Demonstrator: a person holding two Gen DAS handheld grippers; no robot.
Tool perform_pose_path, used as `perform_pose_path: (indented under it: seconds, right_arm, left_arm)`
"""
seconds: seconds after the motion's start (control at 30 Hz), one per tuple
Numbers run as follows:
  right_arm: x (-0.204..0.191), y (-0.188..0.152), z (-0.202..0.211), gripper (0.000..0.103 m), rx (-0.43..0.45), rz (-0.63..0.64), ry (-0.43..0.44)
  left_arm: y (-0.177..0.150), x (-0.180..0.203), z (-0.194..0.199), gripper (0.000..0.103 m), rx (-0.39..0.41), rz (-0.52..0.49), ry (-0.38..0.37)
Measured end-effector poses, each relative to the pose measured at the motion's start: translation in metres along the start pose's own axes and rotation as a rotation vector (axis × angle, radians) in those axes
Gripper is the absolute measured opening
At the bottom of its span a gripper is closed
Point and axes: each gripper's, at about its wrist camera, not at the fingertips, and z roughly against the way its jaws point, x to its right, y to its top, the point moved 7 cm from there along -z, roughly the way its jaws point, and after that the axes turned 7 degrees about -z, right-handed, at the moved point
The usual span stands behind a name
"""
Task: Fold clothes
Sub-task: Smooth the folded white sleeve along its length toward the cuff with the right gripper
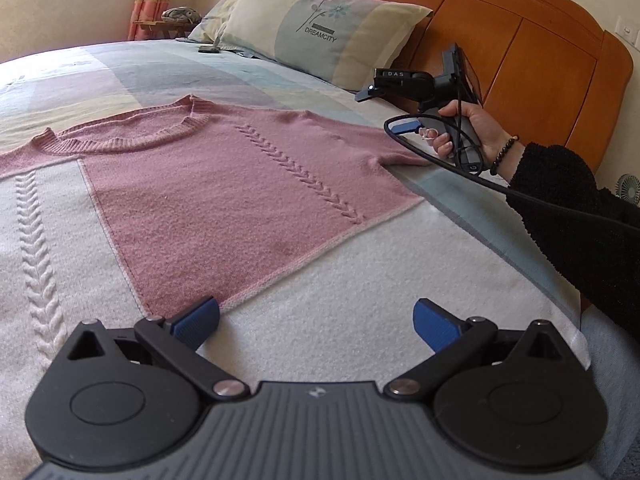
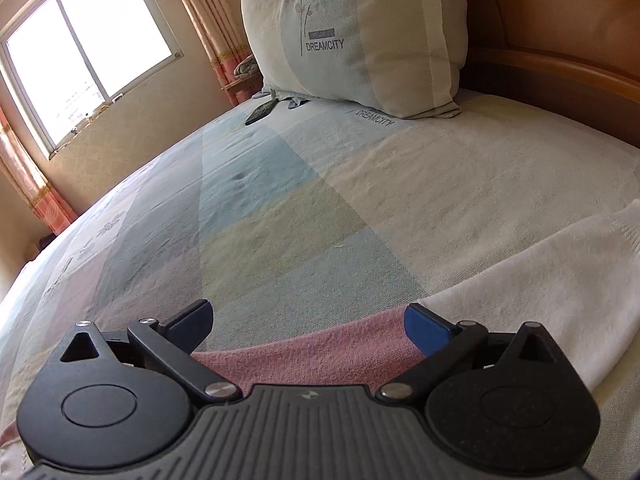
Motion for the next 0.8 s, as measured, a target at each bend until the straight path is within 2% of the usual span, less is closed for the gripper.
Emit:
perform_pose_path:
  seconds: [0.07,0.13,0.3,0.4,0.53,0.6,0.7,0.73,0.8]
  right_arm:
    - [0.005,-0.008,-0.017,0.103,-0.035,-0.003,-0.027]
    - [0.005,-0.011,-0.019,0.103,-0.001,0.038,-0.023]
    - [-0.006,0.003,0.006,0.103,0.036,0.076,-0.056]
    - [-0.006,0.001,0.009,0.103,-0.047,0.086,-0.04]
    - [0.019,-0.011,-0.008,0.103,-0.076,0.036,0.004]
    - [0.028,-0.008,-0.005,0.103,-0.041,0.061,0.021]
    - [0.04,0.006,0.009,0.103,0.003,0.033,-0.051]
    - [0.042,0.009,0.012,0.103,0.004,0.031,-0.043]
    - [0.047,0.008,0.011,0.103,-0.048,0.026,-0.023]
  left_arm:
    - [0.0,0.001,-0.001,0.102,-0.001,-0.004,0.007]
    - [0.0,0.001,-0.001,0.102,-0.003,-0.011,0.014]
    - [0.003,0.006,-0.003,0.102,-0.044,-0.031,0.047]
    - [0.003,0.004,-0.005,0.102,-0.047,-0.021,0.053]
    - [0.002,0.003,-0.004,0.102,-0.043,-0.031,0.051]
    - [0.002,0.003,-0.004,0.102,-0.038,-0.031,0.051]
    - [0.003,0.003,-0.005,0.102,-0.039,-0.018,0.058]
    - [0.003,0.004,-0.005,0.102,-0.044,-0.014,0.061]
    - [0.004,0.005,-0.003,0.102,-0.055,-0.006,0.068]
